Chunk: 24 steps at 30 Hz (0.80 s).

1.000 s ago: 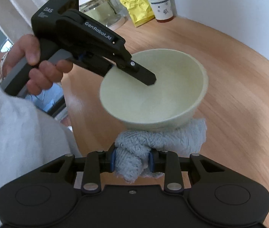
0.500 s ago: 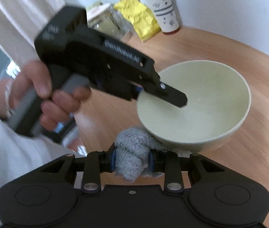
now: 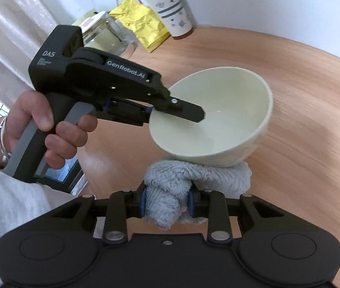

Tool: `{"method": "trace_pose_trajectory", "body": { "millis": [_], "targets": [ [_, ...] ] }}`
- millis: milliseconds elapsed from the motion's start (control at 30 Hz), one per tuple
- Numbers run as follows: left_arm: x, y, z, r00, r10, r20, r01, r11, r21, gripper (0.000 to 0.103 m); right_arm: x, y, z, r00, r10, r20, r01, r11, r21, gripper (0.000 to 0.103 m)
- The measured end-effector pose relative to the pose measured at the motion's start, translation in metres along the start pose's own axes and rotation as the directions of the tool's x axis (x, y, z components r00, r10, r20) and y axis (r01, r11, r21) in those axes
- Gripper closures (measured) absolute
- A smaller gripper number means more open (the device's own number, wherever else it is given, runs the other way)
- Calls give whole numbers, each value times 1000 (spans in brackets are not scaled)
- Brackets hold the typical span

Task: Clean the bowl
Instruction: 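Wipe the bowl underside with the towel in the right tool while the left tool tilts the bowl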

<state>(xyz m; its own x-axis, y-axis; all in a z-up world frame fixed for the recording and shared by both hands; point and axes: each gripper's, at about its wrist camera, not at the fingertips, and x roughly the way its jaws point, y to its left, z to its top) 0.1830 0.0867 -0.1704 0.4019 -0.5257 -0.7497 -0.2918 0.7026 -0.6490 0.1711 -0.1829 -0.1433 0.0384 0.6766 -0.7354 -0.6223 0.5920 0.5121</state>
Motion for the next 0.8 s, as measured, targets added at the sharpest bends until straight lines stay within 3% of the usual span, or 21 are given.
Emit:
{"method": "trace_pose_trajectory", "body": {
  "millis": [167, 500, 800],
  "targets": [
    [5, 1, 3, 1000, 17, -8, -17, 1000, 15, 84, -3, -8, -5, 1000, -19, -4, 19, 1000, 15, 68],
    [20, 9, 7, 998, 63, -15, -63, 997, 38, 84, 34, -20, 13, 999, -51, -14, 51, 998, 33, 68],
    [25, 17, 10, 998, 64, -11, -63, 997, 51, 84, 43, -20, 15, 998, -55, -29, 55, 998, 20, 68]
  ]
}}
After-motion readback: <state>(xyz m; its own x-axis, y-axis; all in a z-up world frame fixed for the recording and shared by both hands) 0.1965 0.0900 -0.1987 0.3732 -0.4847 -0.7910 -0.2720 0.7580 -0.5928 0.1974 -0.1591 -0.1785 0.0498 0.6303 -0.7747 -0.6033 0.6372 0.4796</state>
